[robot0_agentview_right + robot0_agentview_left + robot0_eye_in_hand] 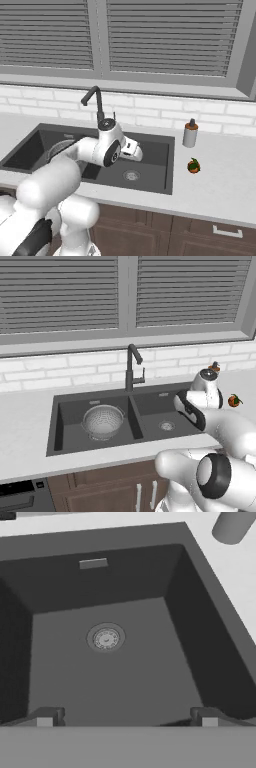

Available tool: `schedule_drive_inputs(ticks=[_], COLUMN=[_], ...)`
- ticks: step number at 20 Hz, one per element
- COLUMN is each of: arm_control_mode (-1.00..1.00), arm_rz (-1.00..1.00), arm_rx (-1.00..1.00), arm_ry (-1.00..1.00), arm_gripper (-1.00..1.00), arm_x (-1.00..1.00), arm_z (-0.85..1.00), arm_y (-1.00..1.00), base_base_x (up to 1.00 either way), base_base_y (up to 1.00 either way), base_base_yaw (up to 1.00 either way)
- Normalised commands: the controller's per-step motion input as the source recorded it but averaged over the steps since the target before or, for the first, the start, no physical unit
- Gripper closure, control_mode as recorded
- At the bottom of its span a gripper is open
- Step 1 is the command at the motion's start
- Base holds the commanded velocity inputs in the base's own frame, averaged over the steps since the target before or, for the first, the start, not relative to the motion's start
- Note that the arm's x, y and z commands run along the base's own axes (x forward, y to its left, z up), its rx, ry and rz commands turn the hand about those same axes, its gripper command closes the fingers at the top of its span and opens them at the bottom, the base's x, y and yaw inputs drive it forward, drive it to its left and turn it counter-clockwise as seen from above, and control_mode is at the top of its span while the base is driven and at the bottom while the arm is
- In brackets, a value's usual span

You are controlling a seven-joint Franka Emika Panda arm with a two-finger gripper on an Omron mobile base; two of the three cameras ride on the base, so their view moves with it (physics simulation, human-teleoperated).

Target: Put the colander in the sink, put the orange in the colander, and turn on the sink faucet and pour water over the colander.

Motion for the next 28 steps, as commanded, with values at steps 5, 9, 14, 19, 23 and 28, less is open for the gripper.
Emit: schedule_drive_inputs(ticks=[5, 9, 14, 19, 23, 28], arm_control_mode=[-1.00, -1.00, -1.00, -1.00, -1.00, -1.00], arm_rz=[-0.23, -0.20, -0.13, -0.10, -0.06, -0.03], arm_rx=[0.03, 0.05, 0.10, 0.09, 0.10, 0.06], arm_ry=[0.05, 0.02, 0.00, 0.00, 0.00, 0.00], arm_gripper=[-1.00, -1.00, -1.00, -1.00, -1.00, -1.00], arm_x=[0.30, 0.16, 0.06, 0.09, 0.14, 0.05], arm_z=[0.00, 0.00, 0.00, 0.00, -0.02, -0.12], arm_y=[-1.00, -1.00, -1.00, -0.95, -0.72, -0.41], base_base_x=[0.00, 0.00, 0.00, 0.00, 0.00, 0.00], base_base_y=[0.00, 0.00, 0.00, 0.00, 0.00, 0.00], base_base_yaw=[0.00, 0.00, 0.00, 0.00, 0.00, 0.00])
